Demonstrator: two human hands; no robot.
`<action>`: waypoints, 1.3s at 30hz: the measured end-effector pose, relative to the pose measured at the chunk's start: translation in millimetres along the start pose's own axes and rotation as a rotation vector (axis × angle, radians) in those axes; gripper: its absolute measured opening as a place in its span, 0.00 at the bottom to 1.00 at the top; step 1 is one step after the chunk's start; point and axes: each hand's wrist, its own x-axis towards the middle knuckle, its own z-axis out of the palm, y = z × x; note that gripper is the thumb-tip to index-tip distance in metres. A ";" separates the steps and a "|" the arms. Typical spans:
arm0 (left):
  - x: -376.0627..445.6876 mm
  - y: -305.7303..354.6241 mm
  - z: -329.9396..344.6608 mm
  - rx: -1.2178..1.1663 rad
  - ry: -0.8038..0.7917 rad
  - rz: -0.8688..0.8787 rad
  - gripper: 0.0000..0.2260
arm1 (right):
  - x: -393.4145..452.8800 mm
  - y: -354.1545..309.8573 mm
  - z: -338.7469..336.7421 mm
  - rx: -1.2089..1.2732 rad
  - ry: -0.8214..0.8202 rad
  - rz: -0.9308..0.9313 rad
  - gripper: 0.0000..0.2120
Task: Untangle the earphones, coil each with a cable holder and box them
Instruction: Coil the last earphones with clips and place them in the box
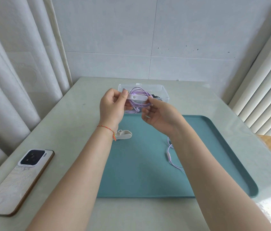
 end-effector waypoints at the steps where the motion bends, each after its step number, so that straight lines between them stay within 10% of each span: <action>1: -0.7 -0.3 0.5 -0.002 0.011 0.007 0.11 | -0.1 0.6 1.0 0.037 0.004 0.018 0.08; 39: -6.1 3.3 10.9 -0.223 0.118 -0.122 0.12 | -7.1 4.6 11.4 -0.201 -0.129 -0.133 0.09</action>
